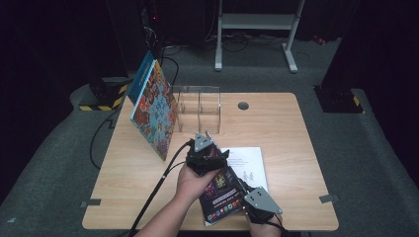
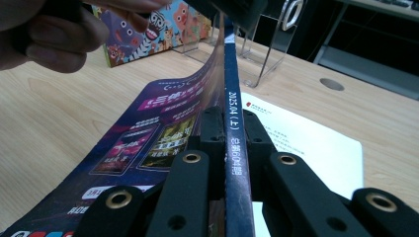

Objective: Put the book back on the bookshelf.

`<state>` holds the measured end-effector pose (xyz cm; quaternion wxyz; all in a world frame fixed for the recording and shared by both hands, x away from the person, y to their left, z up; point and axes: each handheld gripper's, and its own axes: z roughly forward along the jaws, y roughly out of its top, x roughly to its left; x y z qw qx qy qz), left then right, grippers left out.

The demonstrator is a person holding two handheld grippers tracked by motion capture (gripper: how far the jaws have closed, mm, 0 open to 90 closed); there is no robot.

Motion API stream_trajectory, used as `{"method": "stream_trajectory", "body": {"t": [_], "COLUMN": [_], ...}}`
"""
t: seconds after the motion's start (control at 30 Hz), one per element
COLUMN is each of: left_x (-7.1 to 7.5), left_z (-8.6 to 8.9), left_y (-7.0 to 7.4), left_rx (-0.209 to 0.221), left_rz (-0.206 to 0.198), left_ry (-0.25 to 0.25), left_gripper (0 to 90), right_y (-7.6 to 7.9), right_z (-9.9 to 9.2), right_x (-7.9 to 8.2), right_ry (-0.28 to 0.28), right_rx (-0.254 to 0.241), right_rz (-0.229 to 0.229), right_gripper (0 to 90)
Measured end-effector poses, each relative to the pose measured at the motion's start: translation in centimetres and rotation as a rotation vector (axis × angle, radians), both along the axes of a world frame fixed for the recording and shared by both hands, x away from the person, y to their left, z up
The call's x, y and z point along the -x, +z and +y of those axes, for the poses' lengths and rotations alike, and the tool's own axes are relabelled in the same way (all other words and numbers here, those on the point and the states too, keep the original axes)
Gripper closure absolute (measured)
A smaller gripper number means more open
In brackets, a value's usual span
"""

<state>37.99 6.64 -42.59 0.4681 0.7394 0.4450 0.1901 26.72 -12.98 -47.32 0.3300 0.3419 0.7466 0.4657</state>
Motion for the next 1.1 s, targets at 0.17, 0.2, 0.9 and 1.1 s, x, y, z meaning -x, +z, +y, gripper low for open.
{"method": "stream_trajectory", "body": {"t": [0.17, 0.2, 0.9, 1.1], "left_x": [-0.3, -0.3, 0.5, 0.8], "left_z": [-0.1, -0.1, 0.7, 0.6], "left_y": [-0.4, -0.6, -0.3, -0.5], "left_rx": [0.013, 0.024, 0.104, 0.095], "left_rz": [0.058, 0.074, 0.065, 0.049], "left_ry": [0.026, 0.03, 0.013, -0.01], "left_gripper": [21.7, 20.0, 75.1, 69.3], "right_y": [0.0, 0.0, 0.0, -0.2], "right_z": [0.3, 0.6, 0.9, 1.3], "right_x": [0.2, 0.3, 0.2, 0.2], "right_ry": [0.006, 0.008, 0.044, 0.055], "right_rx": [0.025, 0.043, 0.01, 0.029], "right_rz": [-0.016, -0.031, -0.003, 0.012], "right_gripper": [83.5, 83.5, 77.9, 82.4]}}
